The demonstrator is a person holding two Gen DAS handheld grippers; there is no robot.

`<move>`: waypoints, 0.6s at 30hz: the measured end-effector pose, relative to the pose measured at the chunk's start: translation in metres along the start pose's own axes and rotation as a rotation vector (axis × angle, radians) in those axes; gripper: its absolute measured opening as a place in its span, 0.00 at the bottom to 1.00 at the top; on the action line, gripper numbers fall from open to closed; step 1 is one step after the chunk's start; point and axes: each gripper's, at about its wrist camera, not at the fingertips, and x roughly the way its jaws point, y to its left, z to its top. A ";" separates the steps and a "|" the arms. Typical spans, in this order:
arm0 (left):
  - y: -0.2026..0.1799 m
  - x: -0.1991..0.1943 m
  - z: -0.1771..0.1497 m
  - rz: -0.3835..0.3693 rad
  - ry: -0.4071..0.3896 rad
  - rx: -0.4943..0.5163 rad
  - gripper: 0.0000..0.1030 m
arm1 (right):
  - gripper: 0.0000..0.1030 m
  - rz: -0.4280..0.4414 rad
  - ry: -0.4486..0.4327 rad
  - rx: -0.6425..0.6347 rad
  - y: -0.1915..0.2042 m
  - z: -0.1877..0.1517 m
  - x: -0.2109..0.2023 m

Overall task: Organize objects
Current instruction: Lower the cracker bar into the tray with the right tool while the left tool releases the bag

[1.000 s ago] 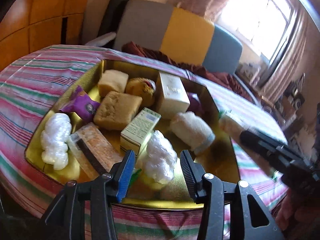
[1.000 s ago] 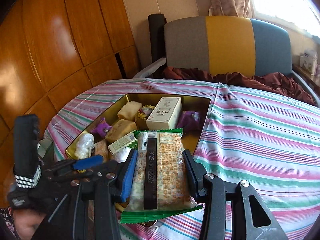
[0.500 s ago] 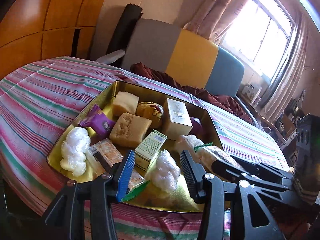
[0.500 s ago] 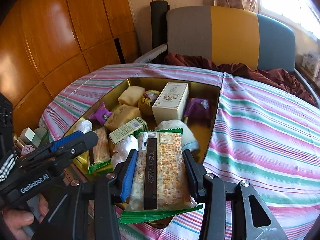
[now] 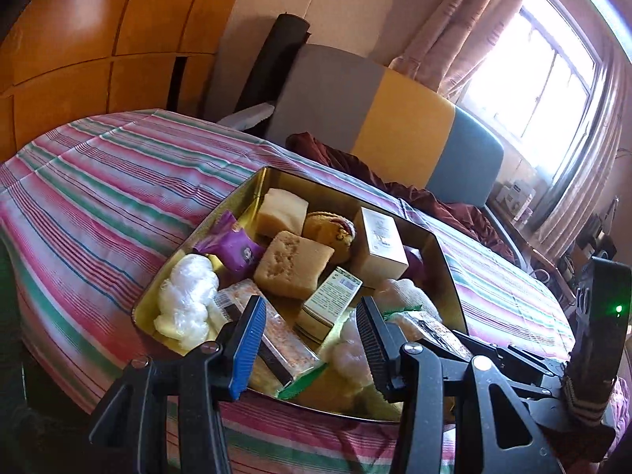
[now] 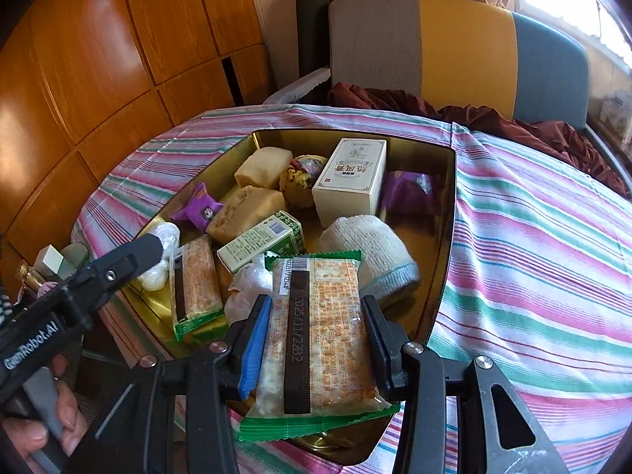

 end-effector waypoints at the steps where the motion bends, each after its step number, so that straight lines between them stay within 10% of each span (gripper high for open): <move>1: 0.000 -0.001 0.000 0.008 -0.007 0.000 0.47 | 0.45 -0.005 -0.002 -0.002 0.000 0.000 0.000; 18: -0.006 -0.007 0.009 0.151 -0.018 0.018 0.47 | 0.54 -0.032 -0.012 0.041 -0.006 0.003 0.001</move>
